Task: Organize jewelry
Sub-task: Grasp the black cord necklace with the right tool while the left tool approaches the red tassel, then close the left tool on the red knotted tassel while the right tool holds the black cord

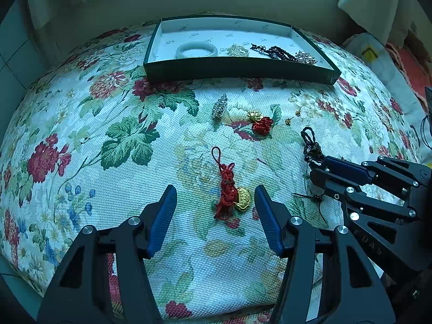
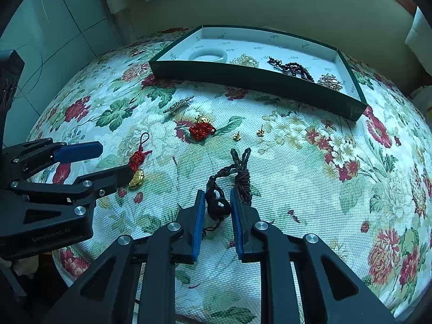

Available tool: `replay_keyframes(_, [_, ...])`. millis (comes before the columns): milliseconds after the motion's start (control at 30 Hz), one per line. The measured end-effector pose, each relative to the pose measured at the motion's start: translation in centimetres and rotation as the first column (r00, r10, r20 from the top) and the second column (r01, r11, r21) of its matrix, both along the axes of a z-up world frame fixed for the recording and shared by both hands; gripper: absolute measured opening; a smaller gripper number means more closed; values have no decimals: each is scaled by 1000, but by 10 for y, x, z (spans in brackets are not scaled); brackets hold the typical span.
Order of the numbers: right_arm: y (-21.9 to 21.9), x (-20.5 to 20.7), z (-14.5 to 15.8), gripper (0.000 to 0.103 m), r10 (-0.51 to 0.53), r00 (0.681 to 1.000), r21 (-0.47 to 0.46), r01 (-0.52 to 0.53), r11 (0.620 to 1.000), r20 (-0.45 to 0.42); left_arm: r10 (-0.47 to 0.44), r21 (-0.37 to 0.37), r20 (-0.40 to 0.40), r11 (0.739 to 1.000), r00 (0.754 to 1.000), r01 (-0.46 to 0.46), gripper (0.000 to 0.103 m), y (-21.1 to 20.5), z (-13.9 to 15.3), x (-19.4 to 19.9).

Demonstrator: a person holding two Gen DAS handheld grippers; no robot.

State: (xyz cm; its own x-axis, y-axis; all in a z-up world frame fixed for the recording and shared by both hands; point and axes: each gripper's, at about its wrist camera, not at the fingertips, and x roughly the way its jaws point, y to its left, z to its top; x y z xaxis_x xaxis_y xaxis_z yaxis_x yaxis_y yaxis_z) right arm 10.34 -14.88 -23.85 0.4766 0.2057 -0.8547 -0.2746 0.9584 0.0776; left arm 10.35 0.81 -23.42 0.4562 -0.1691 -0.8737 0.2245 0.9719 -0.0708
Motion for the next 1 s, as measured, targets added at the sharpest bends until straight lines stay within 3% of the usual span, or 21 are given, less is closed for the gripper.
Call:
replay_keyframes(633, [-9, 0, -1, 19, -19, 1000, 18, 19, 1000, -4, 6, -27, -36, 1000, 999, -7, 53, 0, -8, 9])
replay_keyframes(833, [-9, 1, -4, 19, -19, 1000, 20, 19, 1000, -12, -6, -36, -40, 999, 999, 5, 41, 1, -9, 10])
replay_keyframes(1000, [-9, 1, -5, 19, -19, 1000, 22, 19, 1000, -16, -2, -36, -41, 999, 999, 0, 40, 1, -10, 16])
